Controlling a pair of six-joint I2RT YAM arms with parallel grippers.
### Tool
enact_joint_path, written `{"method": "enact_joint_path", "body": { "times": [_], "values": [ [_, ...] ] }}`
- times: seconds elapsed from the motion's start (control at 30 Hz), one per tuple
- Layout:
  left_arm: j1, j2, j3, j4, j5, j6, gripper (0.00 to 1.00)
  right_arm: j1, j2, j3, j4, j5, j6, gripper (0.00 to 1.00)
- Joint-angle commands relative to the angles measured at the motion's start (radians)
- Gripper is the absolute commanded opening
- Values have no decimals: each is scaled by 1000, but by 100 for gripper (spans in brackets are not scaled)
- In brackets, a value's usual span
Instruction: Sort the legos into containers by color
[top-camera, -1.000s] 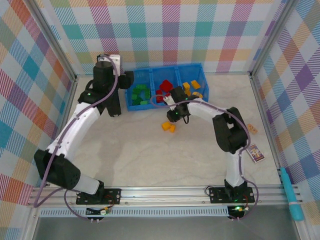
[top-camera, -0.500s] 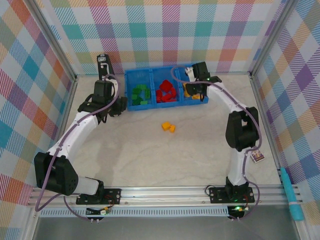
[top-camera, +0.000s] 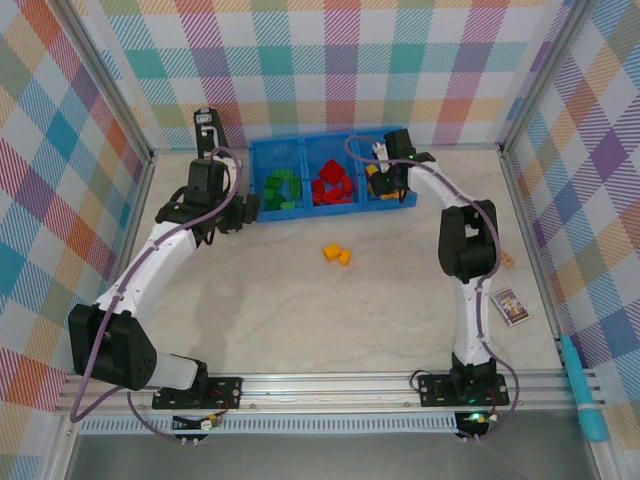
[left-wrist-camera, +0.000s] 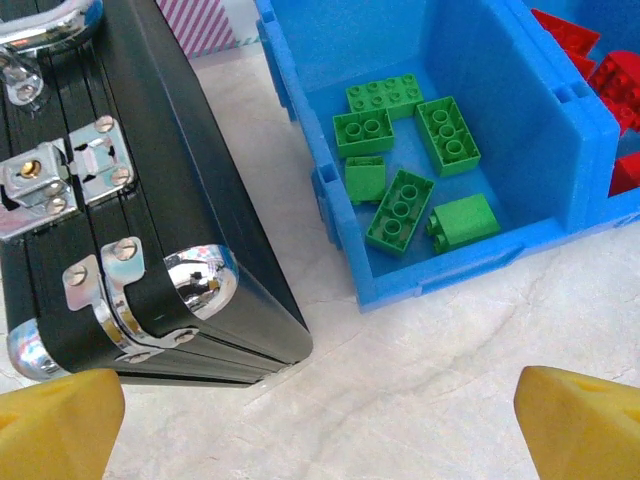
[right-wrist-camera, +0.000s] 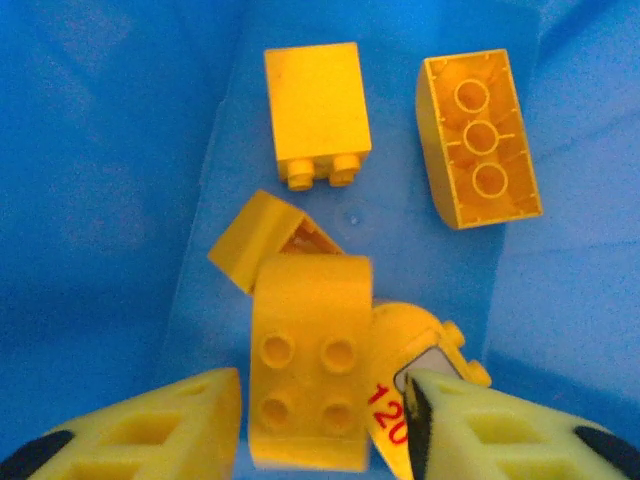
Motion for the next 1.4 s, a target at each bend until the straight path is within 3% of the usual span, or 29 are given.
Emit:
{"method": "enact_joint_path", "body": {
  "times": [0.0,0.13,0.27,0.47,0.77,1.23,1.37],
  "values": [
    [-11,5,43,-18,-7,0,100,9,-120,-49,16,-37,13,55],
    [-15,-10,55,-35,-2,0,100,48,-248,-157,21,-49,31,61],
    [-16,-28,60,-43,10,0,100,103,-342,-259,-29,-122,206,61],
    [-16,-44,54,-48,41,3,100,282,-437,-442,43,-165,209,70],
    [-16,-103,31,-44,62,-4,100,363,-345,-389,-26,-215,178,71],
    [-18,-241,26,-70,55,11,100,388,-171,-341,-39,-188,163,74],
    [-18,-250,18,-62,55,11,100,394,-134,-316,-56,-171,154,71]
  ]
}}
